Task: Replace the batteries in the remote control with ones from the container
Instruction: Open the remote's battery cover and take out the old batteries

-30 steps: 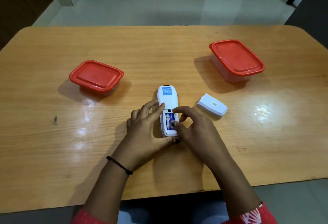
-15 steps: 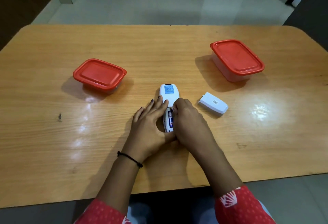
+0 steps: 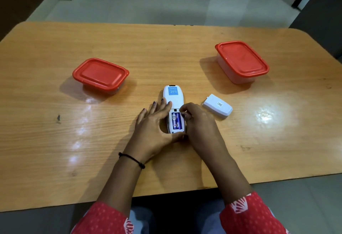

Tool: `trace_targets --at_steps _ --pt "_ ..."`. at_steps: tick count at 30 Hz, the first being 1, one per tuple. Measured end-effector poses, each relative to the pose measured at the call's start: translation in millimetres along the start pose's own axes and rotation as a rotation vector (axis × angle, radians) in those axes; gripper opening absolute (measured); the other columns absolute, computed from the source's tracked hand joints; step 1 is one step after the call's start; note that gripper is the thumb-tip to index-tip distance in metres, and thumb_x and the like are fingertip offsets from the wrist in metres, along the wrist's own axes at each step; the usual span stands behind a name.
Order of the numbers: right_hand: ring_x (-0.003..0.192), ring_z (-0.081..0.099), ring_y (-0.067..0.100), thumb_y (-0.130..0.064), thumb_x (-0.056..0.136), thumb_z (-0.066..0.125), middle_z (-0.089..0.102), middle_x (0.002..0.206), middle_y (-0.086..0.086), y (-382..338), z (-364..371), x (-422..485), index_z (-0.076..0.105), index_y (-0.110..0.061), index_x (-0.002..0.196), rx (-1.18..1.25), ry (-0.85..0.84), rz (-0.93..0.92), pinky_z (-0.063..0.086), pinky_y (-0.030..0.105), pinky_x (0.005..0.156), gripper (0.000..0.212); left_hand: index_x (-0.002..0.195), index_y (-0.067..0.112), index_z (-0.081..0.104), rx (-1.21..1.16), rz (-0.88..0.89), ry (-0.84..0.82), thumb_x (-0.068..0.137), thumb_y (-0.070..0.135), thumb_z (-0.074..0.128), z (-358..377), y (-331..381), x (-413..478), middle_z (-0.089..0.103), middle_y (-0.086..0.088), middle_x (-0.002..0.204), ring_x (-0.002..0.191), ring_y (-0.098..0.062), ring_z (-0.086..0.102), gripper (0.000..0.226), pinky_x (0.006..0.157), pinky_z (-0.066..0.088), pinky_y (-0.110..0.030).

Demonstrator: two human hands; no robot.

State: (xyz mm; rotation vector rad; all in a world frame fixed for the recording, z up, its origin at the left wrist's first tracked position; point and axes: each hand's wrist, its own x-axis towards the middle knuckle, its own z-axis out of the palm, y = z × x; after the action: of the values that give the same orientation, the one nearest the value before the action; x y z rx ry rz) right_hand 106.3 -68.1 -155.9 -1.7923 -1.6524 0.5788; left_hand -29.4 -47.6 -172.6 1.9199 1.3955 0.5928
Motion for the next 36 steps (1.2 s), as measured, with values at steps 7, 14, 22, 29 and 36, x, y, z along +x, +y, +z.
trace_targets --at_steps 7,14,22,29,36 --pt "0.083 0.059 0.028 -0.009 0.090 0.049 0.061 0.097 0.007 -14.2 -0.9 4.9 0.064 -0.008 0.100 -0.336 -0.043 -0.081 0.049 0.039 0.068 0.018 0.144 0.031 0.027 -0.033 0.003 -0.015 0.059 0.058 0.070 1.0 0.2 0.2 0.017 0.010 0.156 0.145 -0.004 0.006 0.099 0.117 -0.001 -0.028" --pt "0.081 0.057 0.033 -0.005 0.091 0.042 0.059 0.097 0.016 -22.6 -5.2 15.5 0.054 -0.003 0.095 -0.316 -0.191 -0.035 0.042 0.037 0.061 0.013 0.144 0.027 0.029 -0.017 0.005 0.007 0.069 0.045 0.075 2.3 -0.1 -0.2 0.021 0.006 0.156 0.145 -0.007 0.007 0.090 0.116 -0.002 -0.029" --pt "0.080 0.051 0.026 -0.001 0.090 0.043 0.059 0.105 0.017 -28.8 -11.5 18.9 0.052 -0.002 0.106 -0.295 -0.296 0.048 0.039 0.035 0.064 0.019 0.145 0.028 0.027 0.002 0.008 0.017 0.070 0.045 0.073 4.2 -1.4 -0.2 0.019 0.007 0.157 0.146 -0.010 0.006 0.090 0.117 -0.002 -0.030" --pt "0.079 0.048 0.021 -0.001 0.091 0.042 0.060 0.109 0.015 -33.1 -16.5 22.0 0.051 -0.004 0.112 -0.335 -0.340 0.069 0.035 0.028 0.060 0.024 0.145 0.027 0.027 0.001 -0.001 0.008 0.068 0.049 0.073 4.4 -2.8 1.1 0.019 0.006 0.157 0.146 -0.010 0.005 0.093 0.118 -0.002 -0.033" --pt "0.078 0.049 0.019 -0.007 0.095 0.040 0.060 0.112 0.014 -32.5 -22.4 24.8 0.049 -0.009 0.115 -0.355 -0.381 0.067 0.030 0.021 0.048 0.022 0.145 0.029 0.027 0.010 -0.014 0.000 0.066 0.052 0.073 4.5 -3.3 1.8 0.018 0.007 0.157 0.146 -0.009 0.005 0.095 0.118 -0.002 -0.033"
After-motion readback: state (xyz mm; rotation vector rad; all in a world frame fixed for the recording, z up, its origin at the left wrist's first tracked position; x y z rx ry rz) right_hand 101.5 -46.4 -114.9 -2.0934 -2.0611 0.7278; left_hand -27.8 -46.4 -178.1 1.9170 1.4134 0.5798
